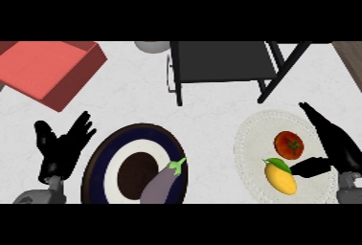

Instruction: Pick the tomato from the placemat and place it in the tiered shelf

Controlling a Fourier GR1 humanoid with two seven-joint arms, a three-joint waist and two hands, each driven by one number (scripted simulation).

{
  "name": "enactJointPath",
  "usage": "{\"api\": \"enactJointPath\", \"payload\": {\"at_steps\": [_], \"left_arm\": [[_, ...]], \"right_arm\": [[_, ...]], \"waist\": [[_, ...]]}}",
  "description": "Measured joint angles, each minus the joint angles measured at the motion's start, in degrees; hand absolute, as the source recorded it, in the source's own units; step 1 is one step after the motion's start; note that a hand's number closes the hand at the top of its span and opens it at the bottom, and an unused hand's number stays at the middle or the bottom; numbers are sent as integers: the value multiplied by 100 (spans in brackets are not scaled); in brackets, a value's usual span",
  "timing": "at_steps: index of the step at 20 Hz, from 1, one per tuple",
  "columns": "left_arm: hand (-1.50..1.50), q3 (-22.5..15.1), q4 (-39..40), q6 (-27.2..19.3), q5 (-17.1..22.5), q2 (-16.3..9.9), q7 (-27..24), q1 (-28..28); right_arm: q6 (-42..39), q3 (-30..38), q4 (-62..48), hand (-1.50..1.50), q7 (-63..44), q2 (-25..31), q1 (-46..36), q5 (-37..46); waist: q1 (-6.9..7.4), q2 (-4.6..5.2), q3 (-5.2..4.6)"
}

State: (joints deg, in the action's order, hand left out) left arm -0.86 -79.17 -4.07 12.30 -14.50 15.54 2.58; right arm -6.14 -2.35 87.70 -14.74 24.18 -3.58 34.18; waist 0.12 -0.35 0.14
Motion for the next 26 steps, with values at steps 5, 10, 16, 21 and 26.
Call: {"api": "enactJointPath", "payload": {"at_steps": [5,10,16,21,26], "left_arm": [[0,147,30,90,-45,47,79,44],[0,227,-36,203,-125,105,56,-8],[0,256,24,231,-196,154,-6,32],[0,304,61,275,-263,194,-68,-7],[0,329,-118,259,-290,250,42,-79]], "right_arm": [[125,67,-204,-150,208,-269,-135,185],[328,167,-685,-150,575,-497,-366,350],[-11,-235,-1281,150,1089,-308,-601,709],[106,-387,-1392,150,1486,-554,-539,809],[137,-464,-1059,150,1719,-731,-375,799]], "waist": [[-4,-1,-2],[-1,-7,-16],[38,-1,-5],[13,-15,-3],[-5,-3,7]]}}
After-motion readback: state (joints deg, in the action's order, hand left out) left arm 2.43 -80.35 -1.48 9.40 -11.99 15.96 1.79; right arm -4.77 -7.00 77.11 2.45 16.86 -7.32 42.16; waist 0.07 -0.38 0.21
